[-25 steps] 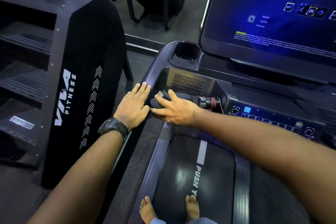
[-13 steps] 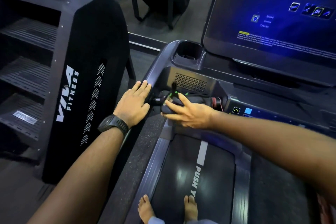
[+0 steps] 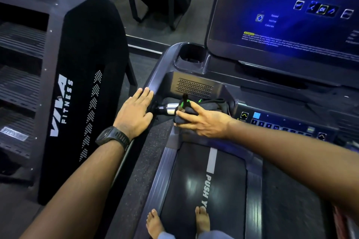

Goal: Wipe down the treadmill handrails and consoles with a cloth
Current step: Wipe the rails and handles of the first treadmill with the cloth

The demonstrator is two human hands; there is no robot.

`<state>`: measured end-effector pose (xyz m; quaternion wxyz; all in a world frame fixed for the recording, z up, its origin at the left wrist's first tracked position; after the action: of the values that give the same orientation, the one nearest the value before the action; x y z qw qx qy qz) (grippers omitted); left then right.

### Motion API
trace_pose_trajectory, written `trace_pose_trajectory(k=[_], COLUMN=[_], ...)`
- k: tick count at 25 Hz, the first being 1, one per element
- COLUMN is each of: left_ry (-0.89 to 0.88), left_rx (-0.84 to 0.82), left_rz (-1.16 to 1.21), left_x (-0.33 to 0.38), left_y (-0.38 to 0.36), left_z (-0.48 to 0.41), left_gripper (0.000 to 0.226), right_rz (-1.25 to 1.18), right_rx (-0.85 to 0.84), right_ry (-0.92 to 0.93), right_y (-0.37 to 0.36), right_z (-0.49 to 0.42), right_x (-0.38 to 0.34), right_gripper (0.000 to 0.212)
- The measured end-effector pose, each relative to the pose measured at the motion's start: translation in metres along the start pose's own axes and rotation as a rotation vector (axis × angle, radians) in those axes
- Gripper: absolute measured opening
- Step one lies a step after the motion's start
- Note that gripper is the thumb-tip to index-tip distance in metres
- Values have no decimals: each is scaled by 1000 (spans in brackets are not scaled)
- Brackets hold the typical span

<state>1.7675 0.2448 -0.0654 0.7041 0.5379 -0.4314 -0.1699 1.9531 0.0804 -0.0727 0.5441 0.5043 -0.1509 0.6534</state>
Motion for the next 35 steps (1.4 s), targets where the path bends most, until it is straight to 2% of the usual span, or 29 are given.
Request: trace_pose_trajectory(k=[5,10,13,16,21,24,28,32,35], left_ry=[7,8,-4,-10,-8,-19,-14,11,6], left_rx=[2,9,20,14,18,24,21,-4,-9], left_rz=[-1,18,27,41,35,45,52,54,44], left_x=[5,3,4,3,0,1,3,4,4], left_y=[0,2,2,2,1,1,2,3,4], left_z=[2,2,2,2,2,2,3,4,5], left_gripper=[76,79,73,74,74,74,74,78,83], right_rz=[49,-278,-455,-577,-691,-774,-898,-837,-978], right_rx=[-20,154,163,158,94,91,-50,-57,-165], right_ry=[-13,-140,-264,-282,-180,-249,-342,-388,-534], right_y=[13,7,10,6,10,5,5,0,-3], right_z=[-32,-33,-55,-58,-68,-54,-61,-41,-46], right_x=[0,27,40,43,60,59,70,50,67], right_gripper=[42,39,55,67,66,72,75,86,73])
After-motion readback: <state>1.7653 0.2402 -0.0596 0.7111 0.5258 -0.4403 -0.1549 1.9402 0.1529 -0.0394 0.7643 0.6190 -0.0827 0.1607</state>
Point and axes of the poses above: each hand's wrist, its own z-axis away from the middle knuckle, its own y-axis out of the back of the hand, x = y × z, the point moved 3 cm from there along -z, towards the middle knuckle, and after that the axes turned 8 degrees about z, right-handed, at the moved point
